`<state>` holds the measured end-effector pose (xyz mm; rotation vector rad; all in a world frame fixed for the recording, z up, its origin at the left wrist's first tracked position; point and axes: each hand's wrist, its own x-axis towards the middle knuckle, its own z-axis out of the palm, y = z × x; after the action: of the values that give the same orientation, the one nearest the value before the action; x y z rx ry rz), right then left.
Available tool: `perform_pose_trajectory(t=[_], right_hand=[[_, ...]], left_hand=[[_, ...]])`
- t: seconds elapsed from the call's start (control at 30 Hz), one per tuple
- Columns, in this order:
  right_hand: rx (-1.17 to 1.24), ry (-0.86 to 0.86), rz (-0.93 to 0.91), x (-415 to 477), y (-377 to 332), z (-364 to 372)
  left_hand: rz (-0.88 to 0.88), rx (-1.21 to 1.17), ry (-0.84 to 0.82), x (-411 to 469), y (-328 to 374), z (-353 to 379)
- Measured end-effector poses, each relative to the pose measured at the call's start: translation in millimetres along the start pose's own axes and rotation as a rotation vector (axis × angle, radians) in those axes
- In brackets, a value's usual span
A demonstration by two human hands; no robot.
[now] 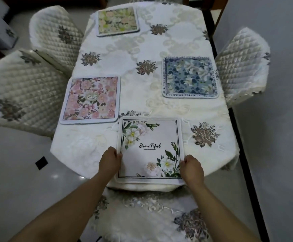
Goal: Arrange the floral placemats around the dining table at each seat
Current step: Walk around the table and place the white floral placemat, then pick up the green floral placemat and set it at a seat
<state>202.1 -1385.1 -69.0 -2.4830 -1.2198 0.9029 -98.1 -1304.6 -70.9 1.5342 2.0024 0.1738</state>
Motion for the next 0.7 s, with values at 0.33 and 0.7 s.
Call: perform_pose_trajectory(t=[0.33, 0.7], right_hand=[[-0.314, 0.032, -0.185, -4.0, -27.9, -24.8], [-0.528, 0.027, -0.626, -47.7, -194.5, -20.6]], left_hand=[[0.063, 0.291, -0.021, -7.8, 20.2, -23.6], [0.323, 0.452, 0.132, -7.7, -19.3, -147.1]])
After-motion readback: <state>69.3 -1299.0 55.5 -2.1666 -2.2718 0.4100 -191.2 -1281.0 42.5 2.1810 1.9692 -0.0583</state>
